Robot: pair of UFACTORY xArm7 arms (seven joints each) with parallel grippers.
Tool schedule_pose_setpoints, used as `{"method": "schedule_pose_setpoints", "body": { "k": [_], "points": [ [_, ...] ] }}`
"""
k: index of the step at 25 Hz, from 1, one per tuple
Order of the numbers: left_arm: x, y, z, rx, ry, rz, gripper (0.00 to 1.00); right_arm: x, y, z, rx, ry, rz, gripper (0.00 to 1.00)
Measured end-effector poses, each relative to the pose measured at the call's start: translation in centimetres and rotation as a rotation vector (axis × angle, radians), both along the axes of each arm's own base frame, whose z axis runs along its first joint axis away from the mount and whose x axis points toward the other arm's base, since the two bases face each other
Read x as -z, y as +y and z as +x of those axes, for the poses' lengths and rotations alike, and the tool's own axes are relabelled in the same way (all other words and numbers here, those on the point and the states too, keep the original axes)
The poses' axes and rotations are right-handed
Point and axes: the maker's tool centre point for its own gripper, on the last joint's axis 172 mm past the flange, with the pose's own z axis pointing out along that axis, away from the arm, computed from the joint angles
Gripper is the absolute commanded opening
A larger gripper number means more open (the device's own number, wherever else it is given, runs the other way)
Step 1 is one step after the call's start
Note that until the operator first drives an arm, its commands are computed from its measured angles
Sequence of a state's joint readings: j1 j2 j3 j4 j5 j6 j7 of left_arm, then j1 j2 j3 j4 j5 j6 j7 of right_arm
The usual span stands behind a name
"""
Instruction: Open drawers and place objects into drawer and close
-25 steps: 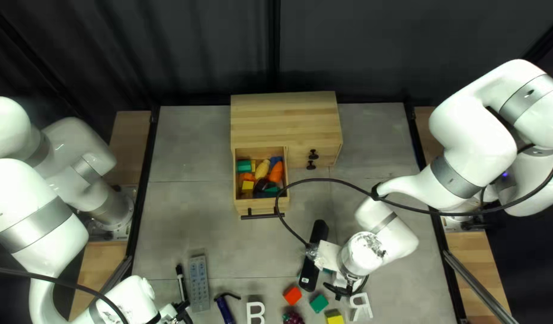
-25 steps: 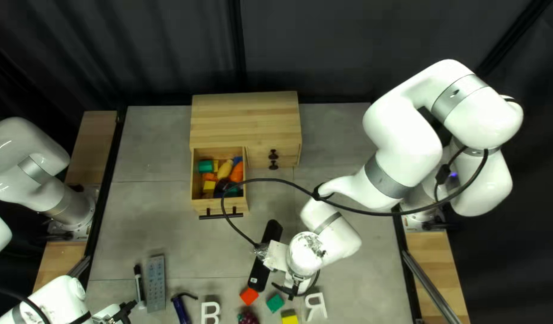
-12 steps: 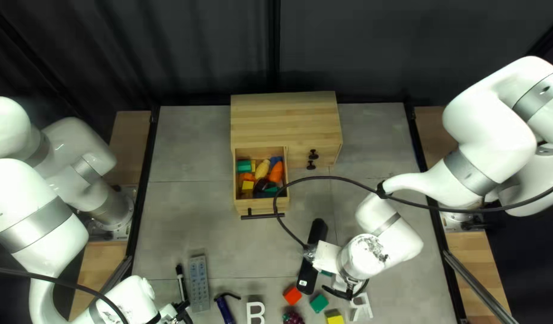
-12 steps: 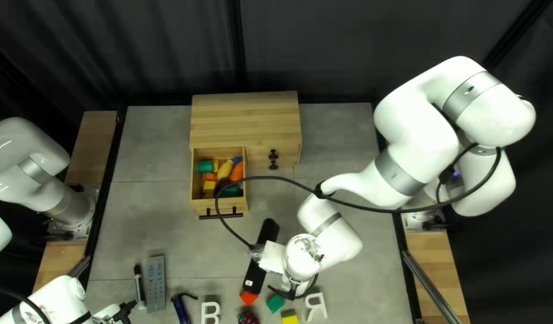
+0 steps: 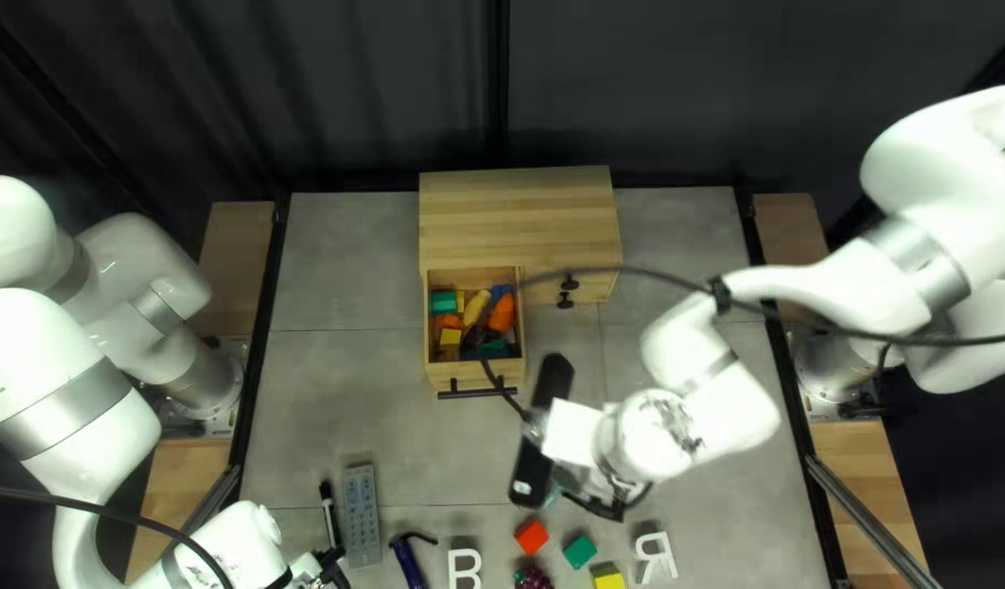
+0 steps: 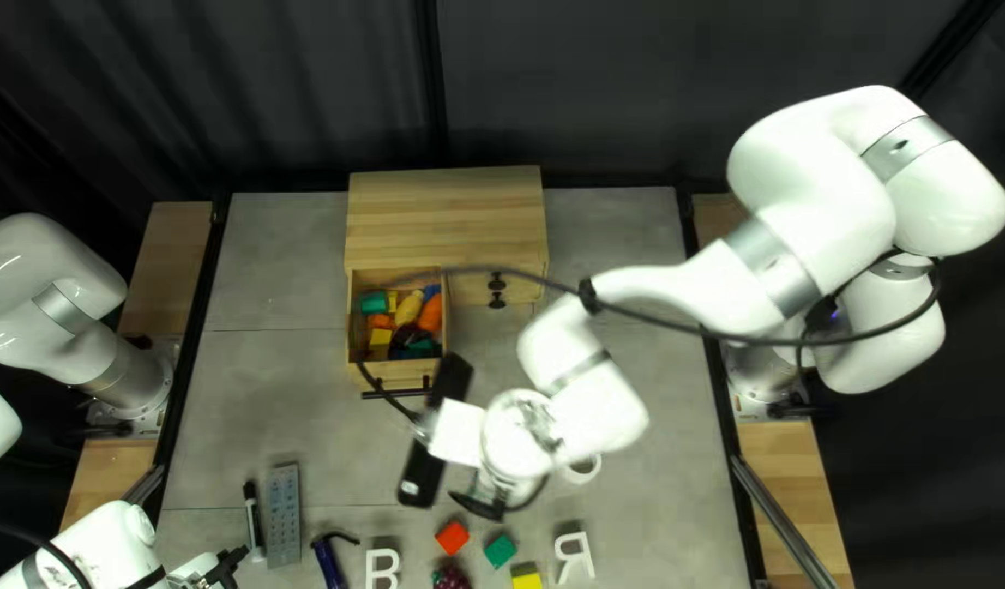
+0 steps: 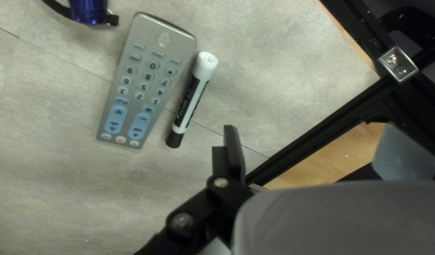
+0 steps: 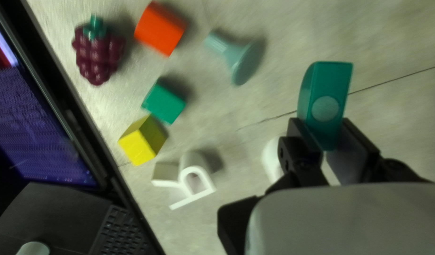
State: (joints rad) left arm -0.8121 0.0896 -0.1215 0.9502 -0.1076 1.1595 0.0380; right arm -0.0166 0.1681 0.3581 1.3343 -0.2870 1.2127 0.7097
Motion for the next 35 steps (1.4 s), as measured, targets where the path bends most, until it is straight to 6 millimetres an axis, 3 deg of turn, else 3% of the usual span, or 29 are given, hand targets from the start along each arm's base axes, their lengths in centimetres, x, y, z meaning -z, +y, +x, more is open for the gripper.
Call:
{"method": "schedule_pose_setpoints", "body": {
  "k": [8,12,13,14,16,23,26,29,32,35],
  "points": [
    [0.0,0.0,0.0,0.000,0.000,0.000,1.00,-0.2,-6.7,2.7,0.008,-0.004,-0.028,0.06],
    [0.0,0.0,0.0,0.000,0.000,0.000,1.00,0.1,-9.7,4.0,0.013,-0.009,-0.030,0.13],
    [0.0,0.0,0.0,0.000,0.000,0.000,1.00,0.3,-10.2,4.4,0.014,-0.012,-0.029,0.46],
    [0.0,0.0,0.0,0.000,0.000,0.000,1.00,0.5,-10.6,4.6,0.015,-0.015,-0.028,0.86],
    [0.0,0.0,0.0,0.000,0.000,0.000,1.00,1.1,-11.4,5.2,0.018,-0.023,-0.025,1.00],
    [0.0,0.0,0.0,0.000,0.000,0.000,1.00,3.0,-13.4,5.0,0.049,-0.052,-0.014,1.00],
    [0.0,0.0,0.0,0.000,0.000,0.000,1.00,2.4,-12.9,4.1,0.071,-0.063,-0.015,1.00],
    [0.0,0.0,0.0,0.000,0.000,0.000,1.00,1.8,-11.0,3.2,0.088,-0.061,-0.014,1.00],
    [0.0,0.0,0.0,0.000,0.000,0.000,1.00,1.6,-8.1,2.0,0.119,-0.047,-0.011,1.00],
    [0.0,0.0,0.0,0.000,0.000,0.000,1.00,2.0,-3.6,0.3,0.146,-0.024,-0.005,1.00]
  ]
}}
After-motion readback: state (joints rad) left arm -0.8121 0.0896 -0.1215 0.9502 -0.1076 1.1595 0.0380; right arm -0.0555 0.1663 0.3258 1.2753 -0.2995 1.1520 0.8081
